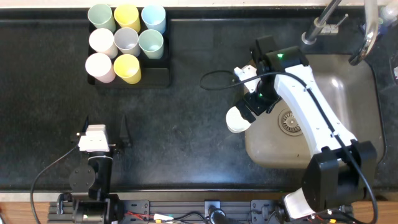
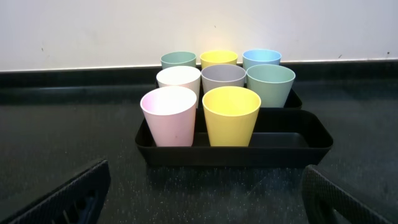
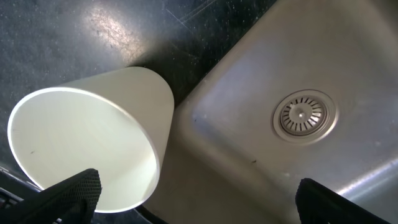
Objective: Store Cups
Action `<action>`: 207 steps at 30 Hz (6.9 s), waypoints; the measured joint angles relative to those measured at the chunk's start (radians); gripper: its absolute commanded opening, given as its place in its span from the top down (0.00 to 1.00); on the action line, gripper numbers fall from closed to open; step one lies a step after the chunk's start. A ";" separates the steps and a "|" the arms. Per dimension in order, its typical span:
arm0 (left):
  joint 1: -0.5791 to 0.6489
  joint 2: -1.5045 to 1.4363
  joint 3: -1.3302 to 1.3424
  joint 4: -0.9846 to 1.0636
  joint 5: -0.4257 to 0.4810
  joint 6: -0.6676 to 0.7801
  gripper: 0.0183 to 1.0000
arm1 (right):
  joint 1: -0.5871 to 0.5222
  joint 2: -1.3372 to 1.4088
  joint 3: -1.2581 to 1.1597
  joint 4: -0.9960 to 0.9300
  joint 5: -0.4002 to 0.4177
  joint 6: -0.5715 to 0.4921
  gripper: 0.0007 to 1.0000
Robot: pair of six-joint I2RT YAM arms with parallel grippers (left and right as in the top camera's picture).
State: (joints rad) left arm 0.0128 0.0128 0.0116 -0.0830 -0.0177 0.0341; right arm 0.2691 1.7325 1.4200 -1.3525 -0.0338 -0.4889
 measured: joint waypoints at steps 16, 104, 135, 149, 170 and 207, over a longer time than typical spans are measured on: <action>0.000 0.000 0.000 0.000 0.000 0.000 0.00 | -0.001 0.087 -0.004 0.076 0.000 -0.027 0.75; 0.000 0.000 0.000 0.000 0.000 0.000 0.00 | 0.425 0.766 1.218 -0.029 0.033 0.226 0.96; 0.000 0.000 0.000 0.000 0.000 0.000 0.00 | 0.426 0.818 1.214 -0.072 0.038 0.224 0.96; 0.000 0.000 0.000 0.000 0.000 0.000 0.00 | 0.426 0.827 1.214 -0.026 0.038 0.220 0.00; 0.000 0.000 0.000 0.000 0.000 0.000 0.00 | 0.372 0.836 1.664 -0.183 0.094 0.266 0.00; 0.000 -0.002 -0.001 0.000 0.000 0.000 0.00 | -0.087 -0.907 -0.964 1.600 0.297 0.624 0.00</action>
State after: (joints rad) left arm 0.0128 0.0109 0.0109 -0.0826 -0.0177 0.0341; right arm 0.1818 0.8253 0.4564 0.2474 0.2630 0.1349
